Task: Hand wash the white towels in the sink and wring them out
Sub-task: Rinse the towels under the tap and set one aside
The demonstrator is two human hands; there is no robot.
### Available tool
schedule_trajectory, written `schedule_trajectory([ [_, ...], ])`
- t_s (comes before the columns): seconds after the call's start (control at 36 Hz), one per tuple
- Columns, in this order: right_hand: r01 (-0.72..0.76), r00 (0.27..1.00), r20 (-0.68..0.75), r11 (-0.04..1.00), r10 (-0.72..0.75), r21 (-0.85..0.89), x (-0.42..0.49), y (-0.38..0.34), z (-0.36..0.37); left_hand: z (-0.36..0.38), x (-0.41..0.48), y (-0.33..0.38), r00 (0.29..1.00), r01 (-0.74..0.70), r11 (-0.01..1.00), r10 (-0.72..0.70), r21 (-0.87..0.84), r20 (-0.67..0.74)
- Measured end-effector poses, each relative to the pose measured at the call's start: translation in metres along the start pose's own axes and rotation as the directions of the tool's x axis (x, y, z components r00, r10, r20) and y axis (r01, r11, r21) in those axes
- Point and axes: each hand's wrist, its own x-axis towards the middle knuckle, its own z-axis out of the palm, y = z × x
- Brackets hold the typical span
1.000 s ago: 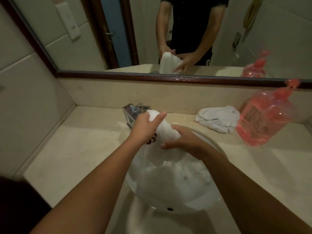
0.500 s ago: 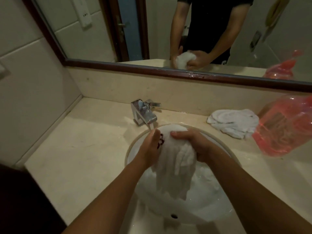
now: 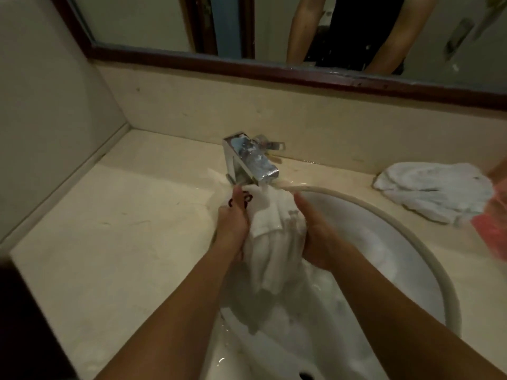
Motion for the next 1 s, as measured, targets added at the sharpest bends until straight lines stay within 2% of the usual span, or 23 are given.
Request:
schedule_trajectory([
  [0.06, -0.005, 0.999, 0.035, 0.998, 0.003, 0.068, 0.006, 0.009, 0.008, 0.001, 0.013, -0.011, 0.999, -0.022, 0.998, 0.024, 0.062, -0.04],
  [0.14, 0.019, 0.999, -0.052, 0.991, -0.012, 0.134, 0.011, 0.011, 0.014, 0.004, 0.013, -0.013, 0.996, -0.084, 0.987, 0.088, 0.139, -0.021],
  [0.22, 0.089, 0.99, -0.126, 0.965, -0.059, 0.249, 0.014, 0.012, 0.006, 0.004, 0.014, -0.007, 0.997, -0.079, 0.997, 0.079, -0.01, -0.026],
  [0.28, 0.131, 0.986, -0.14, 0.947, -0.093, 0.292, 0.016, 0.014, 0.0, 0.006, 0.01, -0.002, 0.995, -0.097, 0.994, 0.097, -0.051, -0.005],
  [0.36, 0.179, 0.979, -0.141, 0.944, -0.144, 0.278, 0.02, 0.016, 0.001, 0.01, 0.004, -0.002, 0.993, -0.097, 0.988, 0.105, -0.123, 0.059],
  [0.42, 0.197, 0.976, -0.147, 0.939, -0.16, 0.281, 0.023, 0.016, 0.004, 0.014, 0.004, -0.003, 0.992, -0.046, 0.964, 0.075, -0.262, 0.102],
  [0.5, 0.253, 0.967, -0.119, 0.925, -0.228, 0.285, 0.024, 0.017, 0.009, 0.018, 0.006, -0.004, 0.983, 0.015, 0.93, 0.052, -0.368, 0.173],
  [0.53, 0.279, 0.959, -0.118, 0.922, -0.256, 0.268, 0.023, 0.016, 0.013, 0.017, 0.008, -0.008, 0.981, 0.006, 0.931, 0.064, -0.365, 0.181],
  [0.61, 0.337, 0.934, -0.194, 0.921, -0.301, 0.194, 0.026, 0.025, 0.019, 0.02, 0.033, -0.038, 0.99, -0.093, 0.969, 0.115, -0.23, 0.081],
  [0.69, 0.39, 0.892, -0.27, 0.919, -0.361, 0.061, 0.036, 0.038, 0.018, 0.02, 0.015, -0.021, 0.986, -0.16, 0.98, 0.164, -0.116, 0.02],
  [0.75, 0.391, 0.871, -0.319, 0.92, -0.374, -0.011, 0.04, 0.038, 0.018, 0.023, 0.005, -0.009, 0.97, -0.244, 0.969, 0.244, -0.047, 0.005],
  [0.83, 0.413, 0.821, -0.392, 0.906, -0.414, -0.092, 0.043, 0.034, 0.02, 0.023, 0.005, -0.008, 0.944, -0.331, 0.944, 0.331, -0.011, -0.002],
  [0.92, 0.486, 0.772, -0.391, 0.862, -0.501, -0.144, 0.046, 0.033, 0.021, 0.023, 0.013, -0.011, 0.948, -0.317, 0.948, 0.317, 0.016, 0.0],
  [1.0, 0.506, 0.745, -0.415, 0.848, -0.522, -0.159, 0.047, 0.033, 0.023, 0.02, 0.006, -0.006, 0.967, -0.254, 0.967, 0.254, 0.013, 0.033],
])
